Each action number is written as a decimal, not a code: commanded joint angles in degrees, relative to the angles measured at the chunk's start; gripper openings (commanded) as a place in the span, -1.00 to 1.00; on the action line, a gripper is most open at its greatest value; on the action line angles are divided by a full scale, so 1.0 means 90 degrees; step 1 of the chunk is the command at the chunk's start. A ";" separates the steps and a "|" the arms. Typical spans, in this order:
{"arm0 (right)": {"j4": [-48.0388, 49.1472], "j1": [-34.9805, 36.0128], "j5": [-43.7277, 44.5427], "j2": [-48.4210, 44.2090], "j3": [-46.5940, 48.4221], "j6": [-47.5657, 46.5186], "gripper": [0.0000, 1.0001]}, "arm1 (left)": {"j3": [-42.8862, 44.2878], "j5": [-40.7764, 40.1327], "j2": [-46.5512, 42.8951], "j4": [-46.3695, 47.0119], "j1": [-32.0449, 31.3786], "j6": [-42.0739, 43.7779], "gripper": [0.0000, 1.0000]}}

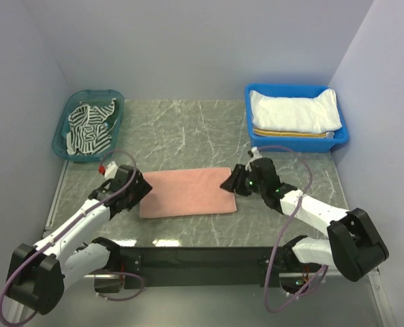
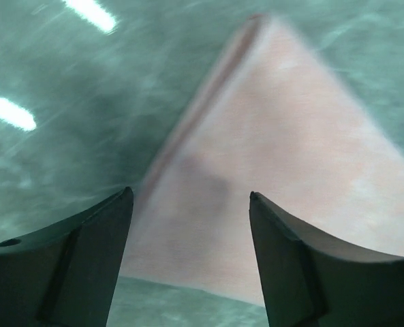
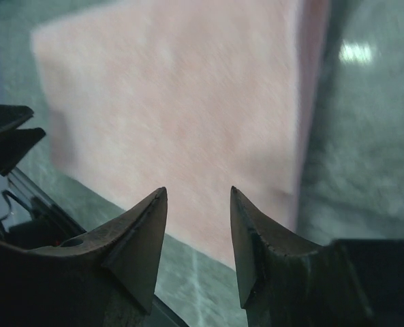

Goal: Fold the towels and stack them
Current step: Fold the towel, then neatly place the folded towel into the bin

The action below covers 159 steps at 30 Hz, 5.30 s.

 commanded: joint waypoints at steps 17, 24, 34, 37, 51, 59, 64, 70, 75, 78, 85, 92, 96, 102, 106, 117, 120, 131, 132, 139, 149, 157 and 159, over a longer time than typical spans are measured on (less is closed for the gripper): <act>0.1307 -0.0465 0.0777 0.2831 0.1582 0.0201 -0.11 | 0.1729 0.0459 0.3692 0.1811 0.0937 0.0956 -0.01; 0.0674 -0.0495 0.1285 0.2492 0.1727 -0.0228 -0.10 | 0.2528 0.0039 0.4571 0.1275 0.1260 0.1249 0.06; -0.2051 -0.0495 0.2788 0.0072 0.2158 -0.0961 0.58 | 0.4530 -0.1151 0.4016 -0.0141 -0.0280 0.2186 0.97; -0.2559 -0.0495 0.3267 -0.0378 0.1934 -0.1000 0.84 | 0.4804 -0.1484 0.3879 -0.0425 -0.1413 0.2245 0.99; -0.2931 -0.1285 0.3219 -0.2382 0.0029 -0.0619 0.95 | 0.6357 -0.1133 0.5655 -0.1177 -0.4677 0.1894 0.76; -0.2804 -0.1998 0.2585 -0.2792 -0.0264 -0.0570 0.91 | 0.7695 -0.1201 0.7206 -0.1938 -0.4912 0.1631 0.40; -0.2639 -0.2048 0.2428 -0.2919 -0.0450 -0.0492 0.89 | 0.8076 -0.1406 0.7667 -0.2388 -0.4951 0.1465 0.28; -0.2395 -0.2067 0.2165 -0.2890 -0.0626 -0.0521 0.87 | 0.8330 -0.1680 0.8087 -0.2905 -0.4951 0.1104 0.20; -0.2161 -0.2067 0.1891 -0.2870 -0.0753 -0.0502 0.85 | 0.8088 -0.1485 0.8419 -0.2926 -0.4922 0.0908 -0.32; -0.1946 -0.2077 0.1579 -0.2861 -0.0840 -0.0502 0.83 | 0.7814 -0.1436 0.8449 -0.2809 -0.4922 0.0742 -0.98; -0.0960 -0.2067 0.0106 -0.2344 -0.0997 -0.0220 0.82 | 0.6848 -0.1476 0.7728 -0.2000 -0.4892 0.0838 -0.99; 0.0759 -0.1911 -0.1146 -0.1183 -0.0997 0.0796 0.86 | 0.6319 -0.1065 0.7014 -0.1285 -0.4756 0.0995 -0.99; 0.1159 -0.1570 -0.1185 -0.0013 -0.0743 0.1206 0.88 | 0.6173 -0.0860 0.6897 -0.1061 -0.4717 0.1015 -0.99; 0.1872 -0.1160 -0.1293 0.1239 -0.0714 0.1967 0.82 | 0.6036 -0.0801 0.6604 -0.0963 -0.4648 0.0986 -0.99; 0.2078 -0.0935 -0.1147 0.1524 -0.0714 0.2261 0.81 | 0.5909 -0.0762 0.6311 -0.0816 -0.4600 0.0995 -1.00; 0.2537 -0.0681 -0.1166 0.2149 -0.0636 0.2739 0.80 | 0.5772 -0.0870 0.5852 -0.0758 -0.4502 0.0986 -0.99; 0.2820 -0.0651 -0.1234 0.2490 -0.0597 0.2906 0.80 | 0.5743 -0.0850 0.5812 -0.0738 -0.4482 0.0995 -0.99; 0.3387 -0.0388 -0.1312 0.3408 -0.0275 0.3209 0.74 | 0.5918 -0.0869 0.5881 -0.0767 -0.4482 0.1005 -0.99; 0.3397 -0.0378 -0.1322 0.3448 -0.0197 0.3209 0.72 | 0.5918 -0.0850 0.5871 -0.0738 -0.4482 0.0986 -0.99; 0.3729 -0.0134 -0.1254 0.3751 -0.0021 0.3297 0.64 | 0.6045 -0.0850 0.5881 -0.0651 -0.4482 0.0908 -0.99; 0.4471 -0.0075 -0.1225 0.4073 -0.0176 0.3482 0.00 | 0.6152 -0.0987 0.5871 -0.0728 -0.4443 0.0751 -0.99; 0.3564 -0.0114 -0.0990 0.3576 0.0106 0.2732 -1.00 | 0.6104 -0.0918 0.5745 -0.0699 -0.4443 0.0663 -0.57; 0.3212 -0.0172 -0.0971 0.3449 0.0301 0.2439 -1.00 | 0.6026 -0.0977 0.5560 -0.0728 -0.4443 0.0634 -0.22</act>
